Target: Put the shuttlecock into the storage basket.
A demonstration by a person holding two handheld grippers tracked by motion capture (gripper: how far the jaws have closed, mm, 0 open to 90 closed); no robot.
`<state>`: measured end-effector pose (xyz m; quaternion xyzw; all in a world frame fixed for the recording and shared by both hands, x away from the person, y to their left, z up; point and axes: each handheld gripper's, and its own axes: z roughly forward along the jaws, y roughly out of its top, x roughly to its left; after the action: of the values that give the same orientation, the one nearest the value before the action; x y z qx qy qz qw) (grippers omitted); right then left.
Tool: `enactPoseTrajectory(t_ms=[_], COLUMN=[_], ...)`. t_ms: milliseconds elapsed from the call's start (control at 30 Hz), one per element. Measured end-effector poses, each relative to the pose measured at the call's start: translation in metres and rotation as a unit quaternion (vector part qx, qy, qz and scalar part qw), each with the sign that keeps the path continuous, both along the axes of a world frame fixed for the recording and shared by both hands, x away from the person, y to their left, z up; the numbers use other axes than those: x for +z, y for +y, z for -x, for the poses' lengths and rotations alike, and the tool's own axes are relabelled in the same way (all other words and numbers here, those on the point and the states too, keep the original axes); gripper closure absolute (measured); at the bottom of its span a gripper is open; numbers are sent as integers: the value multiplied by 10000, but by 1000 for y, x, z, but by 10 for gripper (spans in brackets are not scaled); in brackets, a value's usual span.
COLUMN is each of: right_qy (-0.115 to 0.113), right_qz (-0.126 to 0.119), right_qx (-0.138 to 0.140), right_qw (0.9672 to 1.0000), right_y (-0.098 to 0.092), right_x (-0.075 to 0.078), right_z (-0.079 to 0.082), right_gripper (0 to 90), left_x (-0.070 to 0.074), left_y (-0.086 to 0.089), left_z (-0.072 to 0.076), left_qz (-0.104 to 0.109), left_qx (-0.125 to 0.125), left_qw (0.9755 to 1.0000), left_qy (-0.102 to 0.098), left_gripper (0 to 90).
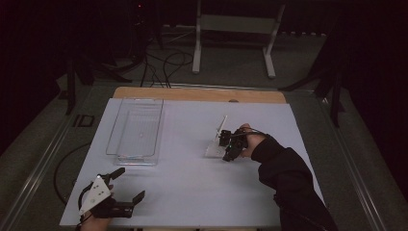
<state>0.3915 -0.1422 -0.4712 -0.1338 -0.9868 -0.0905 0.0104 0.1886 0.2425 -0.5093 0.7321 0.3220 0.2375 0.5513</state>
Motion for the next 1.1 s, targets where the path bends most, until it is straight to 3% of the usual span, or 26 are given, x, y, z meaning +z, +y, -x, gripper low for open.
enactPoseTrajectory(t_ms=[133, 700, 933, 1100], right_qy=[77, -20, -76, -98], right_qz=[12, -83, -111, -131], right_qx=[-41, 213, 242, 268], right_qw=[10000, 9997, 9996, 9995], right_y=[-4, -16, -21, -24], right_x=[-1, 2, 7, 9], right_z=[7, 42, 51, 56], right_gripper=[659, 659, 659, 659], left_x=[0, 10, 21, 31], left_y=[0, -8, -10, -14], left_z=[0, 0, -2, -5], left_qz=[-7, -25, -122, -361], left_qx=[-1, -125, -194, -306], left_qw=[10000, 9999, 9997, 9986], left_qy=[7, 62, 127, 230], left_gripper=[2, 2, 2, 2])
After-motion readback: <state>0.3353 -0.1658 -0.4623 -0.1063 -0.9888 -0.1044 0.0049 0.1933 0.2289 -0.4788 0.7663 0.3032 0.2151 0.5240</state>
